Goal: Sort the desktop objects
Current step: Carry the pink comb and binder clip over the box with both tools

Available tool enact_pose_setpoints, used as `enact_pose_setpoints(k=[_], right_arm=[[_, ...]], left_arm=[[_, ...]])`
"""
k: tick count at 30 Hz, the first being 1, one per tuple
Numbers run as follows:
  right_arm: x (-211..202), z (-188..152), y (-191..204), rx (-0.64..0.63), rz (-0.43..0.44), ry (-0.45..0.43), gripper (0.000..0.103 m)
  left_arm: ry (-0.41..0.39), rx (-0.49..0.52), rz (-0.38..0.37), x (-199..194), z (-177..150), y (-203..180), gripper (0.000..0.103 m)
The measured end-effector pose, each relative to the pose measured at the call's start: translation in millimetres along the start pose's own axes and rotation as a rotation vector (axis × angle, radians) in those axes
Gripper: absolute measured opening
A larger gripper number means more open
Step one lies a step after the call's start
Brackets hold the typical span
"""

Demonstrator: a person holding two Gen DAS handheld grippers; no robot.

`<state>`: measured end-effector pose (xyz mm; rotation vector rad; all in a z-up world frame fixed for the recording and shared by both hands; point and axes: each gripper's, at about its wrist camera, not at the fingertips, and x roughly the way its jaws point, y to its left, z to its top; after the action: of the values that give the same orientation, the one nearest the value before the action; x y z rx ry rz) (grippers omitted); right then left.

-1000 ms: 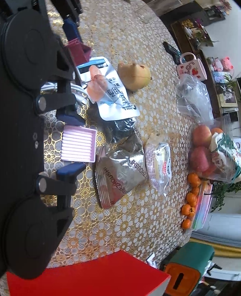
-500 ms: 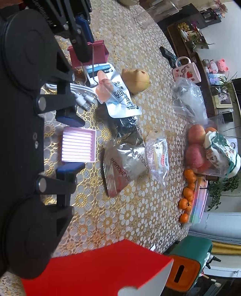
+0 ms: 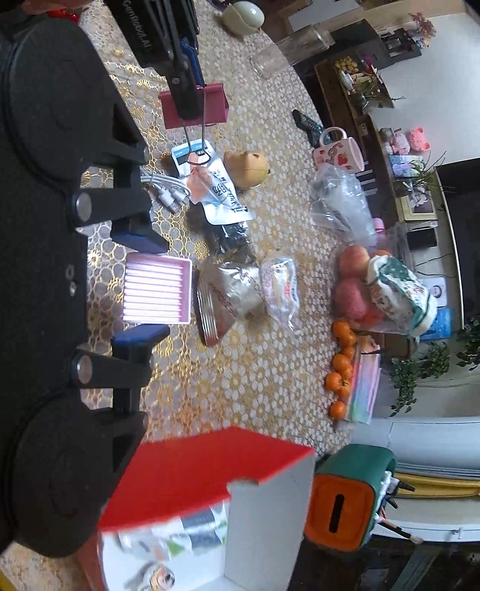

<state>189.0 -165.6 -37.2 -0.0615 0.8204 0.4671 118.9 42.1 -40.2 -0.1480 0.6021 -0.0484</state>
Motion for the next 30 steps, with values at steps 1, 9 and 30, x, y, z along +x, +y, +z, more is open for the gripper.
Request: enact_pose_setpoints(k=[1,9,30], right_arm=[[-4.8,0.4,-2.9,0.005,0.004,-0.003,0.041],[-40.6,-0.9,-28.1,0.029,0.02,-0.039,0.041],[-90.8,-4.9,-125.0,0.1,-0.087,-0.128,0.041]], left_arm=[[-0.002,0.003,-0.005,-2.2,1.9,-3.1,0.016],[-0.018,0.044,-0.048,-14.1,15.0,-37.4,0.016],[-0.032,0.197,-0.22,2.2,42.8,-159.5,0.016]])
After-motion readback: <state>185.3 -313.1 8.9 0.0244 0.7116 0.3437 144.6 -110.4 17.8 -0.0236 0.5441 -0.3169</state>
